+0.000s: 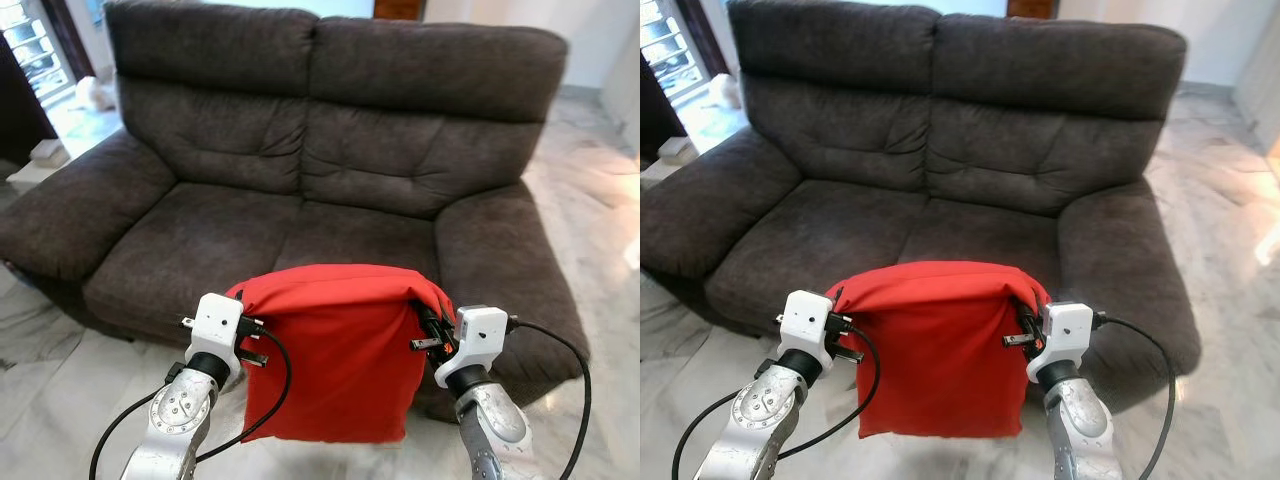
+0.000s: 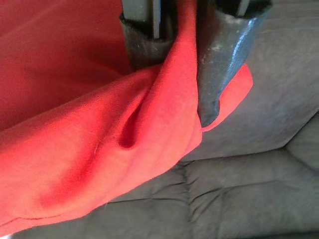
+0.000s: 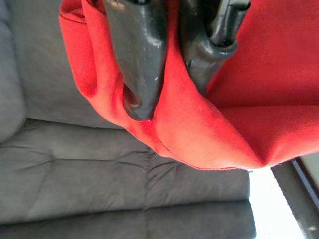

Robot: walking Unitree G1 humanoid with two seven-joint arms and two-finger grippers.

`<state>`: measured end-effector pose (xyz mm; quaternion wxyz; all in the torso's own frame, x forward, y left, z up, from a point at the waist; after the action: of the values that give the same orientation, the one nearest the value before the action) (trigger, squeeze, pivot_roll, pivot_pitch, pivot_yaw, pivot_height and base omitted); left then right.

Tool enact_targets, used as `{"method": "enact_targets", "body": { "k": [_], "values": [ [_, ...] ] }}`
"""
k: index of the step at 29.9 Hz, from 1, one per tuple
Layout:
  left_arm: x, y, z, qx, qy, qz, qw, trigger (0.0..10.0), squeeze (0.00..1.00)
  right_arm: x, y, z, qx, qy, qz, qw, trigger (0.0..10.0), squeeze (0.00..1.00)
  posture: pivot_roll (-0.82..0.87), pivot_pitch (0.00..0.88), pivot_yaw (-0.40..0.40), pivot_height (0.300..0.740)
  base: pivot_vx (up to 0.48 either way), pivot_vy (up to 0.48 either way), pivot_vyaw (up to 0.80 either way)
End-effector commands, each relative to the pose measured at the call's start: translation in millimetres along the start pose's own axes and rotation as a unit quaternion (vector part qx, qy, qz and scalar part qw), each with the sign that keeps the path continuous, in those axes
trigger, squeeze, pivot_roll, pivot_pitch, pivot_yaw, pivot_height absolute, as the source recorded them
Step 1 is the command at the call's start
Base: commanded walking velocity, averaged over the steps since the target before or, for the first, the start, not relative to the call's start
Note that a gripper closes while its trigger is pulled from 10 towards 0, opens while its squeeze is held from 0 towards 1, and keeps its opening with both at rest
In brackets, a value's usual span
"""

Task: Move the pillow to the sofa from floor

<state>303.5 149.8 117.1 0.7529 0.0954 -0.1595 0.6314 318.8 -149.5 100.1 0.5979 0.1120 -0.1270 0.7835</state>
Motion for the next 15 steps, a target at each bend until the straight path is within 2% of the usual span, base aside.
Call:
{"method": "enact_targets", "body": {
  "k": [1,6,8,10,13,15],
  "values": [
    [16.4,-2.4,17,-0.038,0.0,0.037,0.999,10.0,0.0,-8.6,-0.1,21,-0.047,0.012,-0.015,0.999,10.0,0.0,0.11,0.074,-0.012,0.74,0.352,0.0,0.0],
    [20.4,-3.9,19,-0.042,0.001,0.042,0.998,10.0,0.0,-11.0,-4.0,27,-0.055,0.007,-0.02,0.998,10.0,0.0,0.12,0.073,-0.015,0.74,0.355,0.0,0.0],
    [23.8,-4.4,21,-0.044,0.002,0.044,0.998,10.0,0.0,-11.0,-6.6,32,-0.064,0.001,-0.022,0.998,10.0,0.0,0.12,0.072,-0.016,0.74,0.356,0.0,-0.8],
    [29.9,-5.7,25,-0.05,0.001,0.048,0.998,10.0,0.0,-9.5,-9.1,36,-0.072,0.013,-0.018,0.997,10.0,0.0,0.12,0.072,-0.017,0.74,0.36,0.0,-0.8],
    [37.2,-6.7,29,-0.056,-0.003,0.055,0.997,10.0,0.0,-5.0,-10.5,38,-0.078,0.0,-0.008,0.997,10.0,0.0,0.13,0.071,-0.019,0.74,0.359,0.0,-0.8],
    [43.0,-7.1,34,-0.063,-0.007,0.062,0.996,10.0,0.0,-2.0,-11.1,43,-0.091,0.016,-0.001,0.996,10.0,0.0,0.13,0.071,-0.017,0.74,0.36,0.0,0.0]
  ]
}}
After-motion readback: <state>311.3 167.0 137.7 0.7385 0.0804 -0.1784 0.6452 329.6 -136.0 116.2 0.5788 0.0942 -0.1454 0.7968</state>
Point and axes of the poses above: a point about 5 cm out from each wrist's last joint towards the gripper, its own y axis pointing back from the gripper into the wrist, its own z axis along the axis of the wrist's last joint, x = y × z, the point moved 2 cm from there along -y, pointing out of the wrist towards the gripper, and after that the axes turned 13 degrees about -y, right-handed, at the moved point
